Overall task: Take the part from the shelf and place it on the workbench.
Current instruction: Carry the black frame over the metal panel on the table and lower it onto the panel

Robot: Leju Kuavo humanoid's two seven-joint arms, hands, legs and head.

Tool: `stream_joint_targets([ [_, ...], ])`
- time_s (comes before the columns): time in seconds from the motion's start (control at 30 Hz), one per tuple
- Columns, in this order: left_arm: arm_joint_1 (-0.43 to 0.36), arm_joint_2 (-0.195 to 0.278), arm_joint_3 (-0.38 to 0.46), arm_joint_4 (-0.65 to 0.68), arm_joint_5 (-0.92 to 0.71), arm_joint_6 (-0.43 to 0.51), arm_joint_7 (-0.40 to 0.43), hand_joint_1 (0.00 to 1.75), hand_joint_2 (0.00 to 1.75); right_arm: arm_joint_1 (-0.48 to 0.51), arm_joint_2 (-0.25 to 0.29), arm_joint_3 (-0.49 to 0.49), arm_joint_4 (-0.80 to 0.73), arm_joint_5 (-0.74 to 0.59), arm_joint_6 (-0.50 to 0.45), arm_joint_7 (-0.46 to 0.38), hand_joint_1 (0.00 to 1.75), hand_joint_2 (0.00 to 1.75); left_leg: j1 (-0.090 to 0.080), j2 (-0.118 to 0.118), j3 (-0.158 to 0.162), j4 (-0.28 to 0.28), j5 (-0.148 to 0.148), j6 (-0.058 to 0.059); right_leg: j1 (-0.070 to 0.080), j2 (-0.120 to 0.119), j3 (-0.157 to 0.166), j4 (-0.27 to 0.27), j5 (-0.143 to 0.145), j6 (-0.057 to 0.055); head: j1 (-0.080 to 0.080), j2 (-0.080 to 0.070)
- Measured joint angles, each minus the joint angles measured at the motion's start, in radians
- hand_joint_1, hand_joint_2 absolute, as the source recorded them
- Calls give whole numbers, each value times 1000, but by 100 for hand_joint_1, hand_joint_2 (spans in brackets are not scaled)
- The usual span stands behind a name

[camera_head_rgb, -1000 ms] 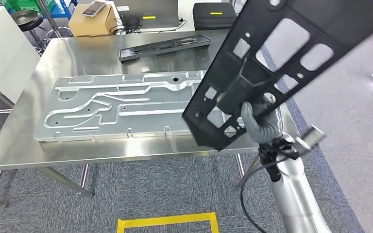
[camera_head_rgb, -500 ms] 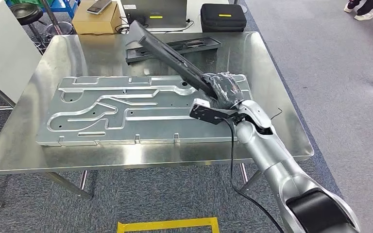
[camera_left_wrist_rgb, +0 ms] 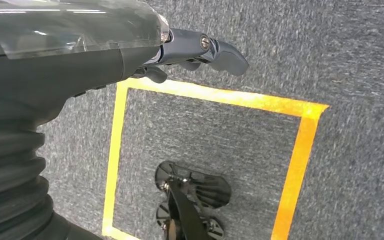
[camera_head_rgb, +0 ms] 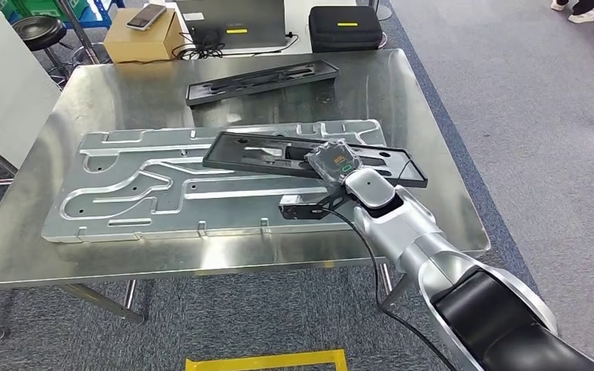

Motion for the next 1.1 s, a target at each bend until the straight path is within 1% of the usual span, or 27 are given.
stream_joint_targets([
  [0.03,0,0,-1,0,-1,-2,-5,0,175,1,2,9,12,16,-5,6,175,175,1,0,32,-72,39,2,0,0,4,2,-4,3,0,0],
  [0.07,0,1,-2,0,-3,-3,-11,0,175,1,4,18,22,30,-16,10,175,175,-1,0,65,-140,65,4,2,1,6,5,-9,7,0,0],
  [0.1,-1,1,-4,0,-5,-4,-17,0,175,2,5,25,32,42,-29,13,175,175,-2,0,89,-188,80,9,3,2,6,8,-13,11,0,0],
  [0.13,-1,1,-5,0,-7,-4,-23,0,175,3,6,33,41,52,-45,13,175,175,-3,-1,101,-214,82,14,5,2,6,10,-15,15,0,0],
  [0.23,-1,1,-13,0,-12,-1,-37,0,175,14,7,49,62,76,-90,12,175,175,-3,-2,106,-224,79,33,5,2,6,12,-20,31,0,0],
  [0.27,-2,1,-16,0,-14,2,-39,0,175,17,7,52,68,84,-105,11,175,175,-2,-1,109,-227,80,40,4,2,1,24,-31,37,0,0],
  [0.3,-2,1,-19,0,-17,5,-42,0,175,20,8,56,73,92,-121,11,175,175,0,-1,111,-231,81,46,3,1,-13,57,-51,42,0,0],
  [0.33,-3,1,-21,0,-21,9,-43,0,175,24,8,60,79,101,-135,11,175,175,0,0,113,-233,81,50,2,1,-38,110,-80,45,0,0],
  [0.4,-4,2,-23,0,-25,16,-46,0,175,35,10,69,89,121,-163,11,175,175,0,1,113,-233,80,54,1,1,-108,246,-135,49,0,0],
  [0.43,-3,2,-23,0,-27,18,-48,0,175,43,12,73,94,131,-176,10,175,175,-1,0,114,-233,79,54,1,0,-133,289,-143,50,0,0],
  [0.47,-3,2,-24,0,-28,20,-52,0,175,50,14,76,98,142,-188,10,175,175,-1,0,115,-232,78,54,1,0,-140,294,-131,49,0,0],
  [0.5,-3,2,-25,0,-30,22,-56,0,175,53,17,78,101,151,-199,9,175,175,-1,0,117,-232,77,53,2,0,-127,258,-101,46,0,0],
  [0.53,-3,2,-26,0,-31,25,-60,0,175,55,21,80,103,159,-208,7,131,131,-2,0,119,-231,76,51,3,0,-96,188,-61,40,0,0],
  [0.57,-3,2,-28,0,-34,27,-63,0,175,55,25,82,106,165,-213,2,87,87,-3,0,121,-231,74,49,5,0,-61,114,-30,34,0,0],
  [0.6,-3,1,-29,0,-35,30,-66,0,175,55,31,84,108,168,-216,-3,44,44,-4,0,122,-230,73,46,7,0,-34,54,-7,29,0,0],
  [0.63,-4,1,-30,0,-37,33,-68,0,175,56,37,85,110,170,-218,-10,0,0,-5,0,123,-230,72,41,10,0,-17,17,4,25,0,0],
  [0.7,-3,2,-31,0,-39,38,-71,0,175,60,48,86,114,170,-221,-23,0,0,-6,1,123,-232,73,30,15,1,-13,5,7,20,0,0],
  [0.77,-2,3,-35,0,-43,43,-73,0,175,64,57,86,118,168,-224,-30,0,0,-5,1,120,-225,65,20,10,0,-9,-3,12,10,0,0],
  [0.8,-1,3,-38,0,-45,46,-73,0,131,64,62,86,120,167,-226,-33,0,0,-4,1,111,-201,48,14,7,0,-7,-8,15,4,0,0],
  [0.83,-1,4,-40,0,-47,49,-74,0,87,65,66,86,121,164,-228,-35,0,0,-4,1,91,-156,21,9,5,-1,-5,-11,17,-1,0,0],
  [0.9,1,5,-44,0,-51,54,-74,0,0,67,71,86,124,159,-235,-38,0,0,-2,1,34,-24,-44,0,6,-2,-5,-12,17,-6,0,0],
  [0.93,2,5,-45,1,-53,55,-74,0,0,68,72,86,125,156,-240,-38,0,0,-1,1,10,30,-62,-3,6,-2,-4,-12,17,-6,0,0],
  [0.97,4,5,-46,1,-55,55,-74,0,0,68,71,86,126,154,-246,-36,0,0,0,1,2,50,-62,-5,6,-2,-4,-11,16,-6,0,0],
  [1.0,5,6,-46,1,-57,56,-74,0,0,68,71,85,127,154,-252,-34,0,0,2,1,13,29,-42,-7,6,-1,-3,-10,16,-5,0,0],
  [1.03,6,6,-47,1,-59,56,-73,0,0,68,70,82,127,153,-259,-31,0,0,4,2,43,-30,-8,-6,5,0,-1,-9,15,-3,0,0],
  [1.07,5,7,-47,1,-60,57,-73,0,0,69,70,80,127,153,-266,-27,0,0,6,2,81,-105,22,-5,5,1,-1,-7,13,0,0,0],
  [1.1,3,7,-47,1,-61,58,-71,0,0,69,69,76,127,154,-273,-24,0,0,5,2,113,-170,44,-1,7,3,-1,-3,11,4,0,0],
])
